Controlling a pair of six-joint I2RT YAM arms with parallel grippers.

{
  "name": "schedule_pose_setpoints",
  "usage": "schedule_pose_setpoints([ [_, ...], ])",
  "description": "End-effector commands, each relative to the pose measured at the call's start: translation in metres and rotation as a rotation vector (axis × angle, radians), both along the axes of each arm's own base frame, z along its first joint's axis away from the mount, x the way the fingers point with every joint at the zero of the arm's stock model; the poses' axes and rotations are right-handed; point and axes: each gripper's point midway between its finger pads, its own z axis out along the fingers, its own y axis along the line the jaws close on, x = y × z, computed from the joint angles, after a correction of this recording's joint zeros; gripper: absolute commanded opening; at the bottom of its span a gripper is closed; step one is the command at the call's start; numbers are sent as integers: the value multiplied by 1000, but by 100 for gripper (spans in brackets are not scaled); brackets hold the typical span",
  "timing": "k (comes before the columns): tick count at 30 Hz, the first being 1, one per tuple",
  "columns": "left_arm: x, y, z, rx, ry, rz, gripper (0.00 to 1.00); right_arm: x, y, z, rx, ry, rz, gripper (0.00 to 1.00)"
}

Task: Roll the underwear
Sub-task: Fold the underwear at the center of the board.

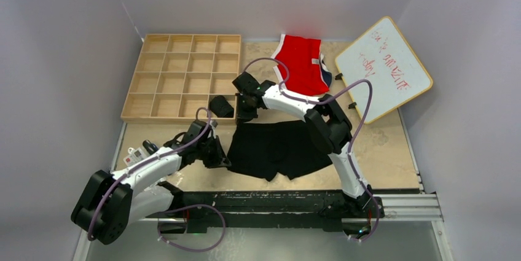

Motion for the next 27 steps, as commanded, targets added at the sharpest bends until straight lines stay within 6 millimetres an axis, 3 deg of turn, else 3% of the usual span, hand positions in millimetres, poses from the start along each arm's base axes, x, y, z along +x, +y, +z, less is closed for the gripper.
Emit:
schedule_pose_setpoints([
  [1, 17, 4, 26, 36, -82, -6, 0, 2, 14, 70, 176, -91, 46, 0],
  [8, 29, 13, 52, 108, -102, 38, 0, 7, -3, 95, 343, -108, 29, 0],
  [10, 37, 7, 67, 85, -133, 23, 0, 10, -12, 102, 400, -116, 31, 0],
  [18, 55, -57, 119, -173, -188, -158, 0, 30, -61, 117, 506, -186, 80, 0],
  [27, 44, -143, 143, -264, -175, -312, 0, 35, -146, 117, 530, -216, 81, 0],
])
